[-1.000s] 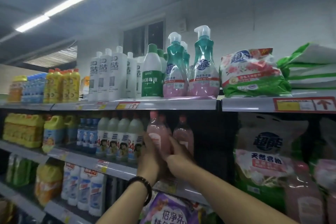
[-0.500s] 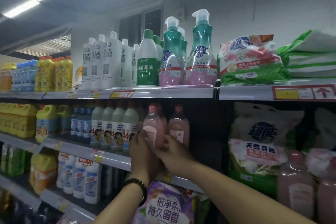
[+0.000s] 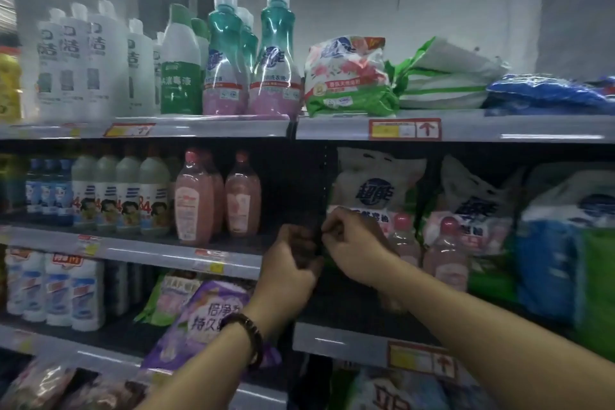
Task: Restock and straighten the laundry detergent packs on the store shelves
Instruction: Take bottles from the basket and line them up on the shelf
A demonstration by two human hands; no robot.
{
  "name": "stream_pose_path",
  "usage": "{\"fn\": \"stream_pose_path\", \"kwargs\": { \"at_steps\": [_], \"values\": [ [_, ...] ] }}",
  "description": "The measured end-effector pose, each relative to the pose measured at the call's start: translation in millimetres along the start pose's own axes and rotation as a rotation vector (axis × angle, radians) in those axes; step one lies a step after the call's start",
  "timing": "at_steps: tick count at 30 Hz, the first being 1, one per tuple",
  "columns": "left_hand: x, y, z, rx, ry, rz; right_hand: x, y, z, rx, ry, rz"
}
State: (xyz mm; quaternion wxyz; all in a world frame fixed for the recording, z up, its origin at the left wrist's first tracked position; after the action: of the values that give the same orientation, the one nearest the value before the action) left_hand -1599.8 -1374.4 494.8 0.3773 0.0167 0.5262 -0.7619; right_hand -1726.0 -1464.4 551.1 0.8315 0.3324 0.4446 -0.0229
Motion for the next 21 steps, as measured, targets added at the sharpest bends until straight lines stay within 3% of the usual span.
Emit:
{"fn": "stream_pose_path", "kwargs": {
  "at_steps": [3,7,15,21],
  "values": [
    [44.4,1.8,5.7,-0.079,0.148,-0.025,-22.0,-40.8,-19.8,0.140,-0.043,-0.007],
    [99.1,8.7,18.2,-0.031,0.194,-0.034,-36.5,-88.5,-45.2,0.209,-0.044,0.042],
    [170.4,35.3,68.9,-0.107,0.198,-0.258,-42.4,-137.4,-71.2,0.257,-0.041,0.156],
    [172.8,27.6,65.0,-0.127,0.127,-0.244,-44.2,-138.5,-73.1,0.194,-0.035,0.105]
  ]
}}
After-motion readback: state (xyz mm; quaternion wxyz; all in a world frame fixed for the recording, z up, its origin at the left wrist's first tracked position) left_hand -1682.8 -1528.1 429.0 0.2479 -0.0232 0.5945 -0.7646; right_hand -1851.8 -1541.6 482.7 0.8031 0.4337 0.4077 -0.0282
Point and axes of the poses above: each hand's wrist, its own z-axis towards the middle knuckle, its own x-axis out of the palm, y = z × x, the point moved 1 cm from there along z, towards the middle knuckle, and after that the axes turned 12 degrees about y, right-handed, at the moved point
